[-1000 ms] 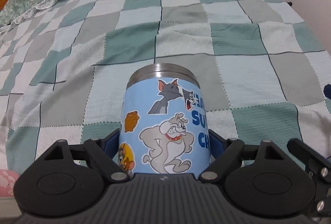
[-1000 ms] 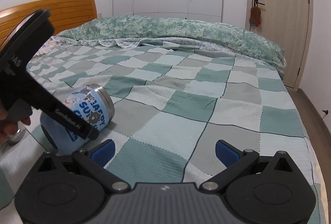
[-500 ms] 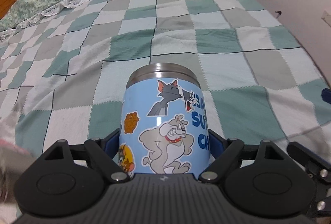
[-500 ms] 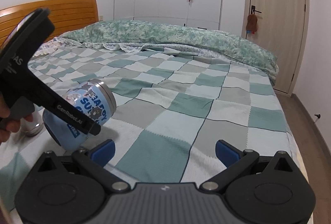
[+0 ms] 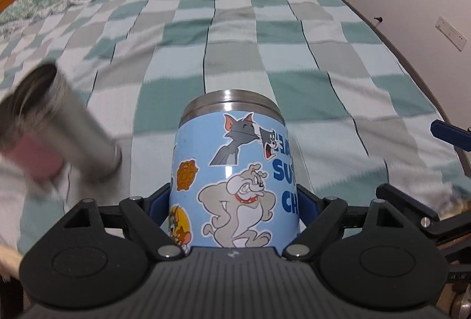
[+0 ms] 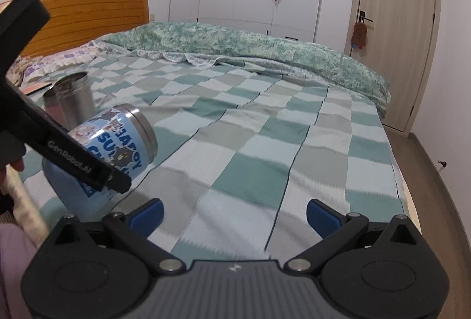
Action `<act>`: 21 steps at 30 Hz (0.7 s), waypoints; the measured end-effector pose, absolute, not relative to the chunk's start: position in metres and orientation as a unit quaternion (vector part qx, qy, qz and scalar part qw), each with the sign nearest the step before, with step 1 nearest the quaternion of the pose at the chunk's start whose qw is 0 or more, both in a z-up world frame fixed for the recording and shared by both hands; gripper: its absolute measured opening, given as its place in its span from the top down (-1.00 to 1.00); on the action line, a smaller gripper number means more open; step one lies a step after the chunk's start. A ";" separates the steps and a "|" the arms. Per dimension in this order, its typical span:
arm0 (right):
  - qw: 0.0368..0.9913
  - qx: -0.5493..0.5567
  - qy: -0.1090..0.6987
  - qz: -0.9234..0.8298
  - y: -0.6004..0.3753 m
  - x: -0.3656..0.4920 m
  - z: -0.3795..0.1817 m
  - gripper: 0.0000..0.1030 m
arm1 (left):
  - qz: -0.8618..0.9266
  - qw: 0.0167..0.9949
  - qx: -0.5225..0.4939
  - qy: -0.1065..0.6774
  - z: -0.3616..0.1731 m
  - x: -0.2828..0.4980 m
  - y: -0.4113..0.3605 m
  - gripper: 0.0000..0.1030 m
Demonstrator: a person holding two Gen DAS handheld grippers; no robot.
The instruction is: Flip cup upright
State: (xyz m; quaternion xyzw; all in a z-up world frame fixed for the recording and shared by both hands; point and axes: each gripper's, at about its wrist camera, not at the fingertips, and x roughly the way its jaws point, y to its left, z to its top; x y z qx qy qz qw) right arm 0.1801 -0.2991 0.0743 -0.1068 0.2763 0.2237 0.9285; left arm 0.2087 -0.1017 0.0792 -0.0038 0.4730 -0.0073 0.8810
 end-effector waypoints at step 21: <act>0.926 -0.113 0.296 0.206 -0.315 0.119 0.073 -1.00 | -0.039 0.900 -0.044 0.431 0.068 0.166 -0.098 -1.00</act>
